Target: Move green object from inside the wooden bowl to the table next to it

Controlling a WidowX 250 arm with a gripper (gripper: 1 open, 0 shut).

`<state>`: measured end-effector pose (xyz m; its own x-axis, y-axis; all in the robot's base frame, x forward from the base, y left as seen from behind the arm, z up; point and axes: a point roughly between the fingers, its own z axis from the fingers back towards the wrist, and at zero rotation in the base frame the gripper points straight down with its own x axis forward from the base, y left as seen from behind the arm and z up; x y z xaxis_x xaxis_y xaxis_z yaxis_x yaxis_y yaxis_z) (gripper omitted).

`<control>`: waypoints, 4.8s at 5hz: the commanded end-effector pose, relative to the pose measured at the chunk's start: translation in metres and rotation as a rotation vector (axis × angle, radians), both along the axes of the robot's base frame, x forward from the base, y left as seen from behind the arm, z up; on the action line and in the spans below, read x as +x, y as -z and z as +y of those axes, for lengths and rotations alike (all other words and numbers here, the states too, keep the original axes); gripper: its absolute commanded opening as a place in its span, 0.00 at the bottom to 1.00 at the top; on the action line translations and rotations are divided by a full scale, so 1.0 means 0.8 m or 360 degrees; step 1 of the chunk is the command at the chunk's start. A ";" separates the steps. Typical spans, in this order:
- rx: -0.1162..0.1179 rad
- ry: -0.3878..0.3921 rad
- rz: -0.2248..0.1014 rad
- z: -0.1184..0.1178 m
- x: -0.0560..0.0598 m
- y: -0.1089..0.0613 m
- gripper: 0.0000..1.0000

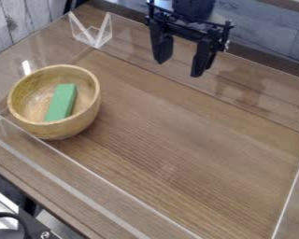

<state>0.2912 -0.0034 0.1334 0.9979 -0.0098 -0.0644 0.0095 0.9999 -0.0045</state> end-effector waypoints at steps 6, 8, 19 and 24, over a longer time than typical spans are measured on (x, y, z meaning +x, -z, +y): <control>0.0021 -0.0335 -0.0093 0.200 -0.090 0.052 1.00; 0.0018 -0.0434 -0.0099 0.208 -0.082 0.071 1.00; 0.0006 -0.0468 -0.0152 0.215 -0.044 0.112 1.00; -0.0077 -0.0235 -0.0257 0.199 -0.013 0.042 0.00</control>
